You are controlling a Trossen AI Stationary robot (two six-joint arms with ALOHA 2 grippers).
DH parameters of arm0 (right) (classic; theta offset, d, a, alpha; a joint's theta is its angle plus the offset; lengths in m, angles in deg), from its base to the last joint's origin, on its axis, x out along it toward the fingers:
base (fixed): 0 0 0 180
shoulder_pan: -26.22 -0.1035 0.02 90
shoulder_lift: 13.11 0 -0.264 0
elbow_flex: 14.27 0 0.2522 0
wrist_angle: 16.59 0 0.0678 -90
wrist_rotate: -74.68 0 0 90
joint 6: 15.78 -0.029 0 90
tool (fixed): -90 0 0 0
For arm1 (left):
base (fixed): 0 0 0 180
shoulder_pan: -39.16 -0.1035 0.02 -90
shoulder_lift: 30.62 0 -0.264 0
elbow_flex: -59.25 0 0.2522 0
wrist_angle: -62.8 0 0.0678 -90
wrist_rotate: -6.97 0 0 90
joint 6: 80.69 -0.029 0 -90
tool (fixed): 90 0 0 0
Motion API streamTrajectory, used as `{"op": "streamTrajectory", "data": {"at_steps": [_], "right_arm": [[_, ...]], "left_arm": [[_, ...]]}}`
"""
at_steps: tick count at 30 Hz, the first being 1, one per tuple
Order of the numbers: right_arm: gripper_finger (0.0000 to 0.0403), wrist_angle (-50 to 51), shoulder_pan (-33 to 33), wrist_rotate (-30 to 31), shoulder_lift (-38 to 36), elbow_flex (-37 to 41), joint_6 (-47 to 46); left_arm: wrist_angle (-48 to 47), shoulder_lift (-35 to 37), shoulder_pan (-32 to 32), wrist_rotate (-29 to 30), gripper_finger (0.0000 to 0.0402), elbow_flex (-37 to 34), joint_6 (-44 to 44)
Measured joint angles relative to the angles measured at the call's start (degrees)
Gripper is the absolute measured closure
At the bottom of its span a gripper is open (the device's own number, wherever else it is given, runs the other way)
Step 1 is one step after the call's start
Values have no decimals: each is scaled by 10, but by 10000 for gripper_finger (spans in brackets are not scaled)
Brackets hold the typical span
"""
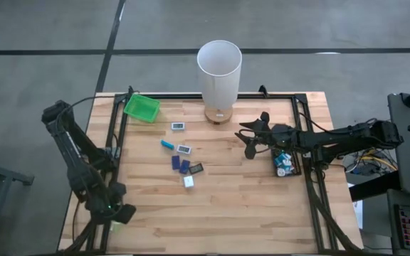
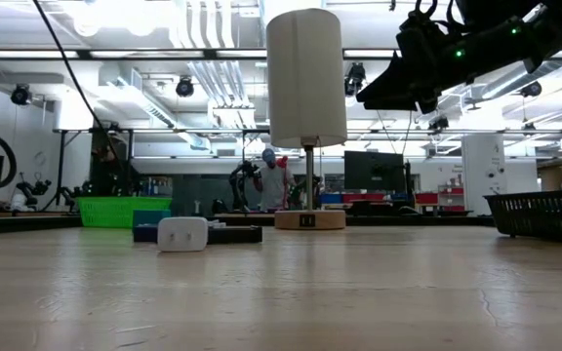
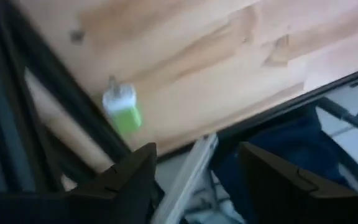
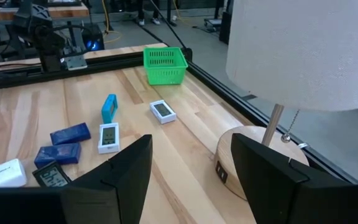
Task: Pick & Place Office items
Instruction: Put the green charger adapter into the black bin
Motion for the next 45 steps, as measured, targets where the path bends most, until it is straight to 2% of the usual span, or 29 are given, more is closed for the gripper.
{"op": "streamTrajectory", "data": {"at_steps": [2, 4, 5, 7, 11, 14, 16, 18, 21, 27, 30, 36, 38, 43, 45], "right_arm": [[186, 0, 0, 0, 0, 0, 1], [186, 0, 0, 0, 0, 0, 1], [186, 0, 0, 0, 0, 0, 0], [186, 0, 0, 0, 0, 0, 0], [186, 0, 0, 0, 0, 0, 0], [186, 0, 0, 0, 0, 0, 1], [186, 0, 0, 0, 0, 0, 0], [186, 0, 0, 0, 0, 0, 1], [186, 0, 0, 0, 0, 0, 0], [186, 0, 0, 0, 0, 0, 0], [186, 0, 0, 0, 0, 0, 1], [186, 0, 0, 0, 0, 0, 1], [186, 0, 0, 0, 0, 0, 0], [186, 0, 0, 0, 0, 0, 0], [186, 0, 0, 0, 0, 0, 1]], "left_arm": [[-1, 7, -10, -14, 168, 3, -30], [-1, 11, -22, 2, 168, 2, -150], [-1, 12, -26, 30, 168, 2, -225], [3, 10, -27, 136, 168, 2, -360], [21, 5, -15, 450, 168, 2, -544], [96, -12, 0, 637, 168, -12, -691], [183, -29, 2, 711, 168, -34, -805], [278, -45, 0, 732, 168, -55, -907], [366, -59, 1, 695, 168, -78, -1005], [402, -46, -1, 661, 168, -80, -1045], [402, -24, -6, 597, 168, -75, -1058], [413, 40, -39, 373, 168, -81, -1113], [448, 60, -59, 287, 168, -98, -1175], [578, 108, -117, 12, 168, -171, -1373], [609, 122, -142, -72, 168, -213, -1433]]}}
